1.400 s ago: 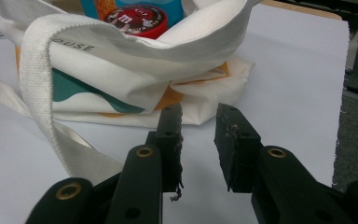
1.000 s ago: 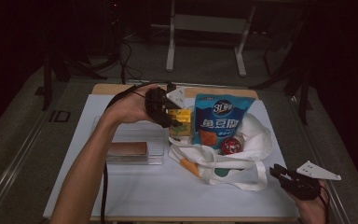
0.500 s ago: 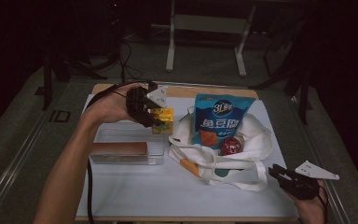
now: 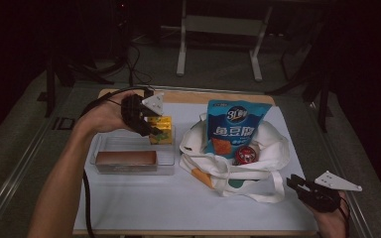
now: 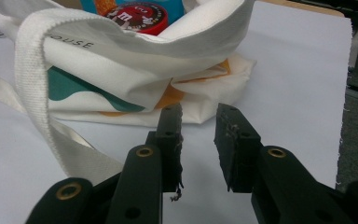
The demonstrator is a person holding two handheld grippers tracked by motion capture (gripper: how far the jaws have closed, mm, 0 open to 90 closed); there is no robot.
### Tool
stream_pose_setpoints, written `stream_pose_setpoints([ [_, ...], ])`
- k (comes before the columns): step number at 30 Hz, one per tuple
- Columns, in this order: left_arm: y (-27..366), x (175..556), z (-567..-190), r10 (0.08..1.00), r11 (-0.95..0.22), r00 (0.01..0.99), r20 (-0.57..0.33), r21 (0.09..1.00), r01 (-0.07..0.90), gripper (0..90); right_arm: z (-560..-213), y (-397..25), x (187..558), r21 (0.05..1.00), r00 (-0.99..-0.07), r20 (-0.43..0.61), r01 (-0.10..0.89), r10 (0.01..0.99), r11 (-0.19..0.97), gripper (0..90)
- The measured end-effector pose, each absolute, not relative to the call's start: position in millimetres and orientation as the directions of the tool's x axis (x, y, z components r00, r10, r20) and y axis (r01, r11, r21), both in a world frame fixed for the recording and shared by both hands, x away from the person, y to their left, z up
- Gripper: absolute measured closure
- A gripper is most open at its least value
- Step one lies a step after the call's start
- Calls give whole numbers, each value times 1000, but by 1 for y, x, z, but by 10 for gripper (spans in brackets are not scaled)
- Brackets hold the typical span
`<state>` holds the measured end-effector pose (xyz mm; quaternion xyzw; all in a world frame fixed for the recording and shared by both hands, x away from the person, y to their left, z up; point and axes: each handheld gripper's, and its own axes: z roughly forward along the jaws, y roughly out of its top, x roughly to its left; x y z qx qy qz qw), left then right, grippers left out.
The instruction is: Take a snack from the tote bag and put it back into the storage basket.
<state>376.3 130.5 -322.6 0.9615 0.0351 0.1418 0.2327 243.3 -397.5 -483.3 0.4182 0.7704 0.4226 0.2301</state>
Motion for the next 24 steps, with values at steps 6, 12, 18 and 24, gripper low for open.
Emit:
stream_pose_setpoints([
  [6,143,380,-331,157,-889,959,237,457,33,509,-484,-397,244,842,-546,-1,451,838,295,713],
  [12,159,384,-336,183,-893,956,231,445,63,510,-485,-396,244,842,-546,-1,452,838,296,712],
  [18,174,386,-342,219,-890,948,230,445,98,510,-486,-395,244,839,-548,-1,454,836,298,710],
  [24,185,387,-349,232,-901,946,229,418,119,510,-486,-395,245,838,-548,0,457,837,299,710],
])
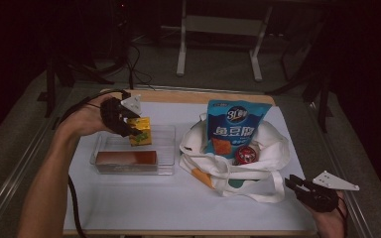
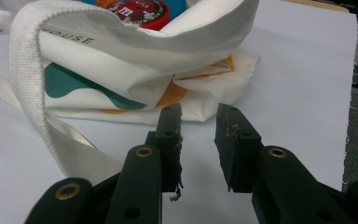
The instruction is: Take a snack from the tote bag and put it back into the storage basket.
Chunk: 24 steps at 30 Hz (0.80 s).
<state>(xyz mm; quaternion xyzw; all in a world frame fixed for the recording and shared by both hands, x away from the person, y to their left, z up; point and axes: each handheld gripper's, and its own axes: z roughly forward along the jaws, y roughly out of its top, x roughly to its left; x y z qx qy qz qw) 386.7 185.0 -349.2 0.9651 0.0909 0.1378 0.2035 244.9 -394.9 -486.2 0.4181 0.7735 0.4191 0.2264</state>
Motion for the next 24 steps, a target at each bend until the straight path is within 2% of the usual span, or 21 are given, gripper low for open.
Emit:
stream_pose_setpoints([
  [14,210,382,-371,242,-915,936,255,381,133,509,-486,-395,245,838,-548,1,457,837,298,709],
  [24,236,379,-390,294,-911,926,239,364,195,509,-488,-393,246,836,-550,3,460,835,300,710],
])
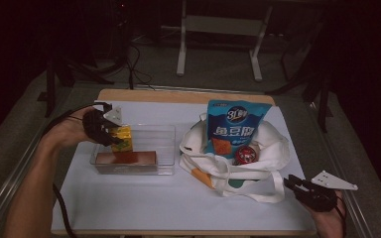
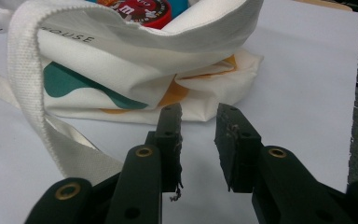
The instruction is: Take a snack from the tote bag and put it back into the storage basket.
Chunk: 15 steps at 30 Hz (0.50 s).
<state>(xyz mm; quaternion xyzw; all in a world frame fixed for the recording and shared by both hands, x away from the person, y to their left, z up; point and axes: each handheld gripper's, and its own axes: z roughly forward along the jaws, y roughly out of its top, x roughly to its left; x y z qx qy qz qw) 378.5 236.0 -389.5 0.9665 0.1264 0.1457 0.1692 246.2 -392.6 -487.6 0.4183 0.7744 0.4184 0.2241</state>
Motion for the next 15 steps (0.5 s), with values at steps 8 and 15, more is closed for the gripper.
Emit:
stream_pose_setpoints([
  [8,254,380,-402,350,-896,911,220,361,258,509,-488,-390,247,835,-553,2,460,833,303,710],
  [15,260,383,-414,377,-900,902,210,312,303,507,-488,-391,246,835,-550,2,461,835,301,709],
])
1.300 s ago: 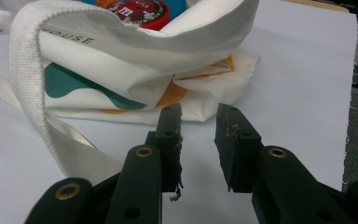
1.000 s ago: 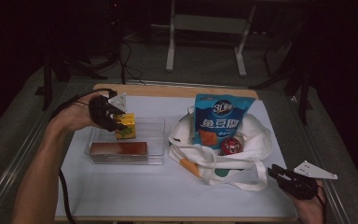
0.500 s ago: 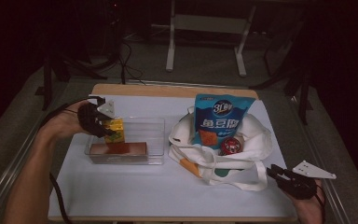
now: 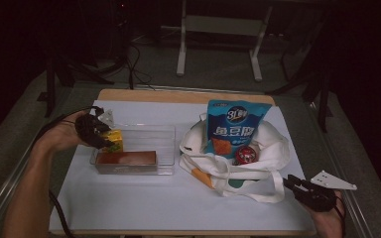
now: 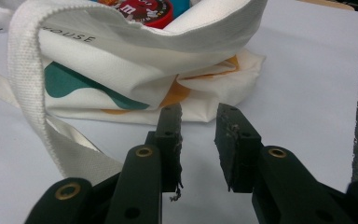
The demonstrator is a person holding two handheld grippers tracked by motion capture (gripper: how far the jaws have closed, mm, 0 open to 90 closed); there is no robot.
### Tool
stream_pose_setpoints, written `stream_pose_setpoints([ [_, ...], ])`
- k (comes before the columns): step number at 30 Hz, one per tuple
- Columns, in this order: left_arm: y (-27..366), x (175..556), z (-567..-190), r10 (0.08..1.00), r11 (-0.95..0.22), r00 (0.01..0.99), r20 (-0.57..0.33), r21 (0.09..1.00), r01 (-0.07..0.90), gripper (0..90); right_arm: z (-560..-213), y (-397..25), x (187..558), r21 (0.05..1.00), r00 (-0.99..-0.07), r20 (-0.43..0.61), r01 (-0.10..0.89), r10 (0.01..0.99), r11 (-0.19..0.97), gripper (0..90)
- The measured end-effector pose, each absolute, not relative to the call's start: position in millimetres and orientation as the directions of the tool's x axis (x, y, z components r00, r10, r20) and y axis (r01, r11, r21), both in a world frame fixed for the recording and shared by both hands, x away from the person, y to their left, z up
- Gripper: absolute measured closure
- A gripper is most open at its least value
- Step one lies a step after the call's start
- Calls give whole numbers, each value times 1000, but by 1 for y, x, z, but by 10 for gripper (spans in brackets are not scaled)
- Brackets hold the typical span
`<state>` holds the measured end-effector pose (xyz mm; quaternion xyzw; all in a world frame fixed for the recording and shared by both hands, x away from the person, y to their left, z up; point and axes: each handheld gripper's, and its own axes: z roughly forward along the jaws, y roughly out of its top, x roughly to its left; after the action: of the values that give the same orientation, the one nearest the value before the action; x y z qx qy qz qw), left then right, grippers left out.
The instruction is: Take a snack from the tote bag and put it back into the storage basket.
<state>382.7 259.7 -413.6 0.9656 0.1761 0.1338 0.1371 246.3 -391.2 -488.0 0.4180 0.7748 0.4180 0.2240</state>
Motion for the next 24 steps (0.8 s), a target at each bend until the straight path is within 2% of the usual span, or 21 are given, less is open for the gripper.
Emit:
stream_pose_setpoints([
  [4,265,384,-417,406,-887,893,193,321,333,503,-488,-393,245,837,-547,2,459,837,297,709],
  [10,273,384,-419,496,-834,859,131,348,428,488,-487,-393,245,837,-546,1,458,837,298,709],
  [12,273,384,-416,514,-818,851,114,363,446,439,-488,-392,245,836,-546,1,460,838,299,707],
  [14,270,384,-412,523,-809,845,110,377,451,353,-488,-391,246,835,-551,-3,458,835,305,703],
  [18,265,385,-403,533,-777,841,95,450,441,352,-488,-389,246,834,-553,-4,458,833,308,700],
  [24,252,389,-405,531,-783,840,114,446,435,358,-488,-390,246,834,-551,-7,458,835,309,700],
])
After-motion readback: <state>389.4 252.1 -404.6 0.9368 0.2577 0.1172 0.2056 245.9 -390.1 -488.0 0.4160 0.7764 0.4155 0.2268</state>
